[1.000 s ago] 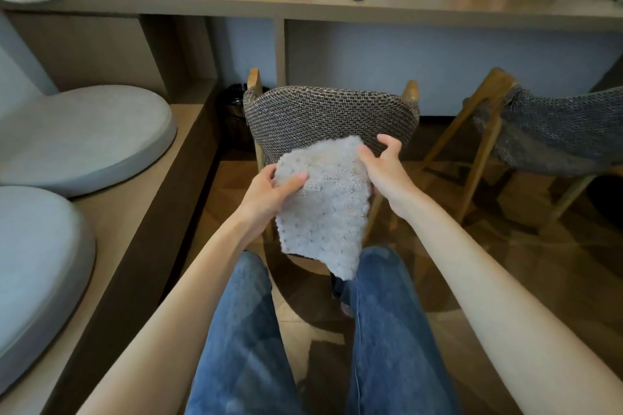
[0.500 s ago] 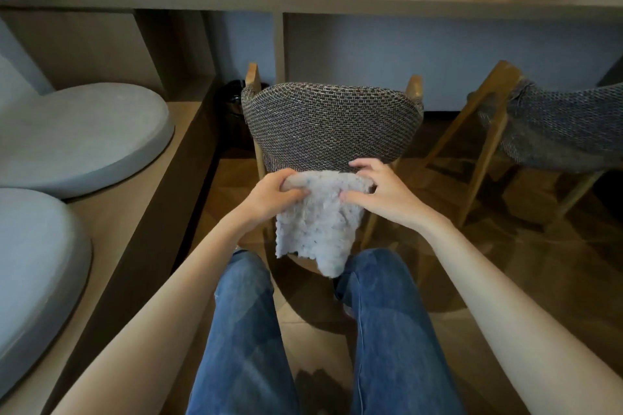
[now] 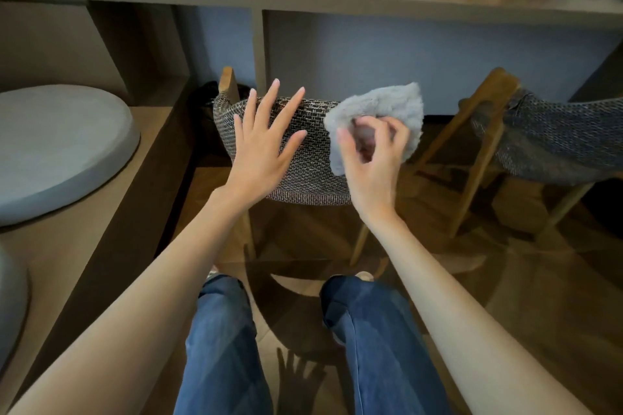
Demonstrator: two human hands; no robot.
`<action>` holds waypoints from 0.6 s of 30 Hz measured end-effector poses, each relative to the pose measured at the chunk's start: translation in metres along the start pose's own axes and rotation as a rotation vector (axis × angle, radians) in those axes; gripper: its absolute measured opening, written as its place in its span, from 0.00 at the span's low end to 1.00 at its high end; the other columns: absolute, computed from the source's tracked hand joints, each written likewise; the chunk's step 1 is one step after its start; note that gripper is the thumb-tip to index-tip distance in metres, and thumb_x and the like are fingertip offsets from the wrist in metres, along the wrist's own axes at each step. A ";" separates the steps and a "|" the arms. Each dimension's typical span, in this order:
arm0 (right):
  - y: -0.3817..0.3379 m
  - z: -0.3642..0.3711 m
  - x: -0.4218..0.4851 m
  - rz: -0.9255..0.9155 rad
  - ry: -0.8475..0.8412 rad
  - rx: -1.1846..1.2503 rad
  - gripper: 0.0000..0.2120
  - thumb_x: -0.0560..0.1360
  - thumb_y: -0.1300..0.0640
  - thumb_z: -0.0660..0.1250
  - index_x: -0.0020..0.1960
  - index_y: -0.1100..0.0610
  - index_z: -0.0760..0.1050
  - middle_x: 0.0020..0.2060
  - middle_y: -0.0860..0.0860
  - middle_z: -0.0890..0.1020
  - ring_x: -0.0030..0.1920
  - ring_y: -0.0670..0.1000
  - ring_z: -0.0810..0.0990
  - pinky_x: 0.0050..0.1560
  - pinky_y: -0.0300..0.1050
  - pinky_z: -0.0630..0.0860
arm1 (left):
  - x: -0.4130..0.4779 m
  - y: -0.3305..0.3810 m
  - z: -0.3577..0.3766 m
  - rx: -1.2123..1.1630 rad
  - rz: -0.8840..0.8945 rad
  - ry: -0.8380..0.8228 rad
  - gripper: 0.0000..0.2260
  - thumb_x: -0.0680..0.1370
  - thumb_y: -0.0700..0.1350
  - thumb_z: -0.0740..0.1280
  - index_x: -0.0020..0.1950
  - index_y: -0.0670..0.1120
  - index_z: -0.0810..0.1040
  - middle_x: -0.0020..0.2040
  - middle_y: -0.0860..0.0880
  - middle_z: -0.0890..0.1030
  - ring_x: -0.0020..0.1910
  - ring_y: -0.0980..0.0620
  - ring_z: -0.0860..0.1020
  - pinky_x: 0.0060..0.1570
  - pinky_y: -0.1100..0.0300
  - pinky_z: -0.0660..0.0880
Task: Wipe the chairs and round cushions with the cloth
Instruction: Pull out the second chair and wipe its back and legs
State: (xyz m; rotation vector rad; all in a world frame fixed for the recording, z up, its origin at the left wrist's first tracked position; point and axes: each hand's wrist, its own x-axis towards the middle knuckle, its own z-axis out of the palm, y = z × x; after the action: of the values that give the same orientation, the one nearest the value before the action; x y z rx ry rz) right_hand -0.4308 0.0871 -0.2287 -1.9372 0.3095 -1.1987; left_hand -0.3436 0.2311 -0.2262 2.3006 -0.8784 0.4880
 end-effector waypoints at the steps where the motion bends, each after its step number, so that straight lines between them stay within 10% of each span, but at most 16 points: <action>1: 0.004 0.005 0.002 -0.012 0.005 0.000 0.14 0.76 0.49 0.65 0.53 0.59 0.78 0.56 0.55 0.72 0.52 0.42 0.72 0.53 0.28 0.70 | 0.003 -0.006 0.003 -0.004 0.013 0.002 0.23 0.82 0.53 0.57 0.77 0.56 0.57 0.78 0.48 0.54 0.77 0.41 0.46 0.72 0.34 0.50; 10: 0.050 0.020 0.018 -0.332 0.153 -0.369 0.20 0.71 0.44 0.72 0.61 0.46 0.74 0.64 0.56 0.65 0.63 0.58 0.65 0.64 0.44 0.70 | 0.012 -0.024 0.025 -0.049 0.051 0.164 0.21 0.82 0.46 0.59 0.75 0.55 0.62 0.75 0.45 0.61 0.76 0.41 0.52 0.69 0.32 0.53; 18: 0.077 0.032 -0.009 -0.452 0.085 -0.307 0.12 0.67 0.63 0.73 0.49 0.58 0.75 0.51 0.58 0.74 0.51 0.56 0.76 0.53 0.50 0.78 | 0.014 -0.020 0.038 -0.097 0.009 0.253 0.17 0.82 0.44 0.59 0.70 0.56 0.67 0.70 0.45 0.65 0.74 0.45 0.53 0.68 0.32 0.54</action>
State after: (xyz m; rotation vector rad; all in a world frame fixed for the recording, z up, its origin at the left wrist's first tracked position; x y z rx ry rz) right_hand -0.3935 0.0597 -0.2982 -2.3049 0.1020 -1.6029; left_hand -0.3155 0.2112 -0.2549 2.0915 -0.7701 0.7073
